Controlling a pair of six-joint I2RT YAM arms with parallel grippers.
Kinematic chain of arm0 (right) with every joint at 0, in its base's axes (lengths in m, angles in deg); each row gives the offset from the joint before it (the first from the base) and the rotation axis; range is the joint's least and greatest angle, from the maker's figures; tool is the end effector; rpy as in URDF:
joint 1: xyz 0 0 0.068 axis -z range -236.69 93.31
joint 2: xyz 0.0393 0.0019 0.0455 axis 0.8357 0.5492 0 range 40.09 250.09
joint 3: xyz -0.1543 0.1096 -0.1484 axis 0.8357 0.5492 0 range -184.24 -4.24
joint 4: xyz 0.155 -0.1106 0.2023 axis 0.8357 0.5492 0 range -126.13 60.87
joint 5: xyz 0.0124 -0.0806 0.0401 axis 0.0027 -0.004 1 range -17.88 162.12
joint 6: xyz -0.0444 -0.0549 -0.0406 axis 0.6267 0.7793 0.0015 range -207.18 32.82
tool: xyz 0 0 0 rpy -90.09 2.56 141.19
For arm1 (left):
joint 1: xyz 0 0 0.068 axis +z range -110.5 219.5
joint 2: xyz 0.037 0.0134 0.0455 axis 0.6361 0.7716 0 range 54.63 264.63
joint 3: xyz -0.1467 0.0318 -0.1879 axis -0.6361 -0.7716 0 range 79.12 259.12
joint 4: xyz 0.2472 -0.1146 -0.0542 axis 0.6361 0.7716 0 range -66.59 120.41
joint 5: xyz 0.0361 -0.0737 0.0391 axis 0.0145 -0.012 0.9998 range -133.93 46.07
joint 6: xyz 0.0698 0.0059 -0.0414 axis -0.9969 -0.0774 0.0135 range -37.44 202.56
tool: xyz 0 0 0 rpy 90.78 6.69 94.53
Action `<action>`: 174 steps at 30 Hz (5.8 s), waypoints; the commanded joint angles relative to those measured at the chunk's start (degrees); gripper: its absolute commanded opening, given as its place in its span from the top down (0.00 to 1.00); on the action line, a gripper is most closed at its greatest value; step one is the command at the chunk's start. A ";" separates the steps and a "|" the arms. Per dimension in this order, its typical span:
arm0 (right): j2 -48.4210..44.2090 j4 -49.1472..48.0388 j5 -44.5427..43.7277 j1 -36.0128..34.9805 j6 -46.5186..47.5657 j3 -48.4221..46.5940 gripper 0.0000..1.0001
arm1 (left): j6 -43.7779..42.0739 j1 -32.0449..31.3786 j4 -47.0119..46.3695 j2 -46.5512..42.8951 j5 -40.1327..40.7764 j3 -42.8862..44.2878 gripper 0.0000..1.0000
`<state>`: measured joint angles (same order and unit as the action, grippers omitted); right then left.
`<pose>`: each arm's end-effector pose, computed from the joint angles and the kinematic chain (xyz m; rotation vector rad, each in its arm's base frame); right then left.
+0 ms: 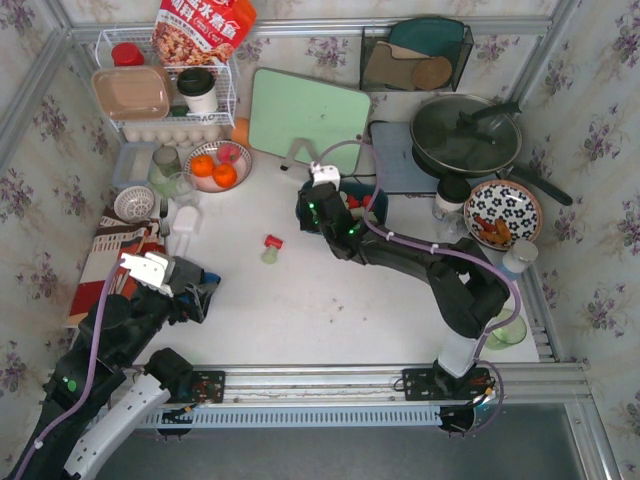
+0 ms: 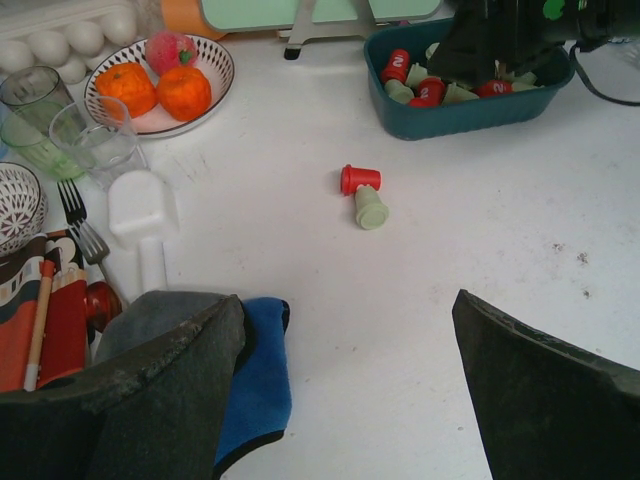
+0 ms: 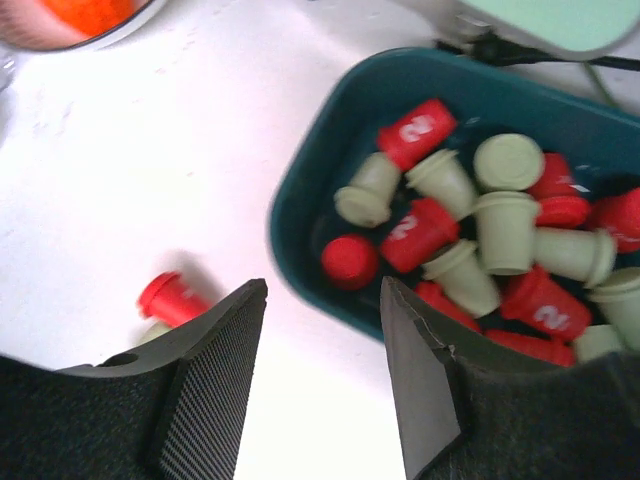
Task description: Mix the coffee capsules in the storage basket
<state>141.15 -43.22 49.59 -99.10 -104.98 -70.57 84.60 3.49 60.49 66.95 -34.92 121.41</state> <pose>0.3412 0.2750 0.1749 -0.1916 2.0145 0.2638 0.1156 -0.0704 0.3280 0.3840 1.6627 -0.3632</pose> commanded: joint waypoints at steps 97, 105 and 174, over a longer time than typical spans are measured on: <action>-0.02 -22.85 -12.38 -3.81 11.43 9.76 0.79 | -0.46 0.15 -2.22 -0.43 -0.13 -0.27 0.12; 4.47 -16.55 0.44 3.12 6.57 5.70 0.76 | -0.60 0.19 -2.32 0.22 -0.15 -0.36 0.12; -45.22 -30.87 -7.65 4.51 13.06 49.48 0.40 | 5.42 1.03 5.12 99.71 -5.27 43.57 0.51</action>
<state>95.71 -73.10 41.33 -94.56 -91.56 -20.38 91.58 4.54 62.59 163.95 -40.86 161.95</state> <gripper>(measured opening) 0.596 0.499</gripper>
